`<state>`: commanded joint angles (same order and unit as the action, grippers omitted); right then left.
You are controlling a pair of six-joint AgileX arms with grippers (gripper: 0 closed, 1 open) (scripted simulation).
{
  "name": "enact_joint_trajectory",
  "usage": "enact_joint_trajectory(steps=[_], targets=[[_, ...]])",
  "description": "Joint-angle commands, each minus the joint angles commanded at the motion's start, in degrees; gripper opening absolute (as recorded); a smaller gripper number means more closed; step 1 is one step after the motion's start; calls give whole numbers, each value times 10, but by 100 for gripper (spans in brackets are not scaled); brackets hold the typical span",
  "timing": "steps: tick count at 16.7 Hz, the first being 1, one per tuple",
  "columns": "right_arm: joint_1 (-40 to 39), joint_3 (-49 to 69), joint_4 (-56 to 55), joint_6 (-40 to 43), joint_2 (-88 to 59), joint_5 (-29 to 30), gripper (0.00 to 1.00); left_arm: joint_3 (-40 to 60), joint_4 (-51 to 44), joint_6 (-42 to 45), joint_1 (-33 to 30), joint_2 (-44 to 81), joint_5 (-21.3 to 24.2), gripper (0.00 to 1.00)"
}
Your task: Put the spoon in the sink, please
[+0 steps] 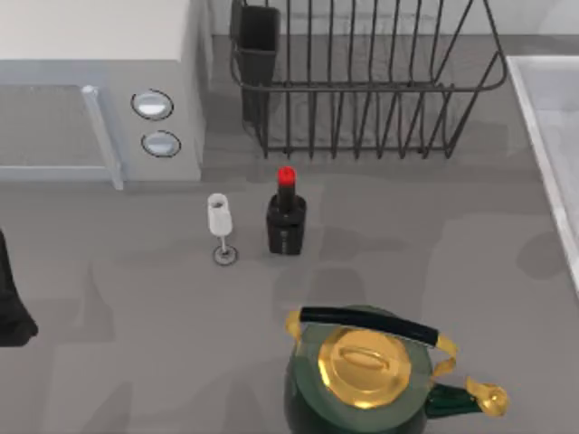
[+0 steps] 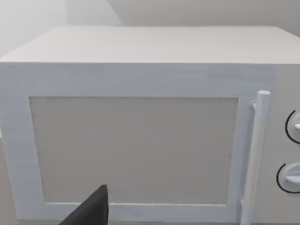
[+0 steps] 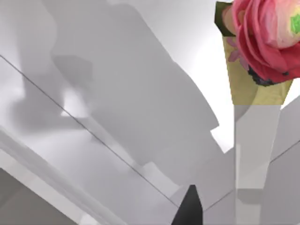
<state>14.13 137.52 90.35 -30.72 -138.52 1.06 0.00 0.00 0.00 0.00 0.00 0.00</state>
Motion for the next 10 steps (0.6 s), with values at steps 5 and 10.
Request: enact_joint_trajectory(steps=[5, 10], targets=[[-35, 212, 55, -32, -138, 2, 0, 0, 0, 0, 0, 0, 0, 100], [-49, 284, 71, -43, -184, 4, 0, 0, 0, 0, 0, 0, 0, 100]])
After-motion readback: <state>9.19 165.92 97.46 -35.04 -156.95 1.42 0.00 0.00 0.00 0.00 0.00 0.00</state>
